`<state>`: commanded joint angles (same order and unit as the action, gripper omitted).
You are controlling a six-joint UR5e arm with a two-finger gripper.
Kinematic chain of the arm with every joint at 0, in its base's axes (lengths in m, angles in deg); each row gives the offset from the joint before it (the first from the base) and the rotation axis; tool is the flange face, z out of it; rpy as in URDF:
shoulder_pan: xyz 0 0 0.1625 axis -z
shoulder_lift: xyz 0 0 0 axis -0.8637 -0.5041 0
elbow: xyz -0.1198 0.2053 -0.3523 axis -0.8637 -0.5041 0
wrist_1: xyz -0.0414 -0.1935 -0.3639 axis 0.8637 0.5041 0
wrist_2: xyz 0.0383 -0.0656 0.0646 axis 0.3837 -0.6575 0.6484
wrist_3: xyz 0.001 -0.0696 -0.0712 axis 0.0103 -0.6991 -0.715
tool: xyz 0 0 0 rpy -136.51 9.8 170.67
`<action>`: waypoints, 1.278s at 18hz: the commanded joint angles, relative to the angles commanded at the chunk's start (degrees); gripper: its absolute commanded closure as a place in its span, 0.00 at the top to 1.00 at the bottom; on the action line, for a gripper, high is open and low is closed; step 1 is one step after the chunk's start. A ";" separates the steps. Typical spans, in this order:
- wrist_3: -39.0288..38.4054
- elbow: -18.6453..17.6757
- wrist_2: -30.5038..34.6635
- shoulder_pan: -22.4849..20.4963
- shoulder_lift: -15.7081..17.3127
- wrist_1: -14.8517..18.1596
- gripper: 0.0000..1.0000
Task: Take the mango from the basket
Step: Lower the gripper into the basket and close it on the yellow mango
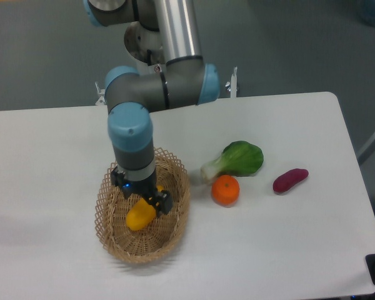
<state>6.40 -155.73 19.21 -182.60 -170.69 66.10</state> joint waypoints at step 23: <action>1.05 0.26 1.94 0.53 -1.50 -2.12 0.37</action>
<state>7.45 -155.47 21.15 -182.07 -172.19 63.98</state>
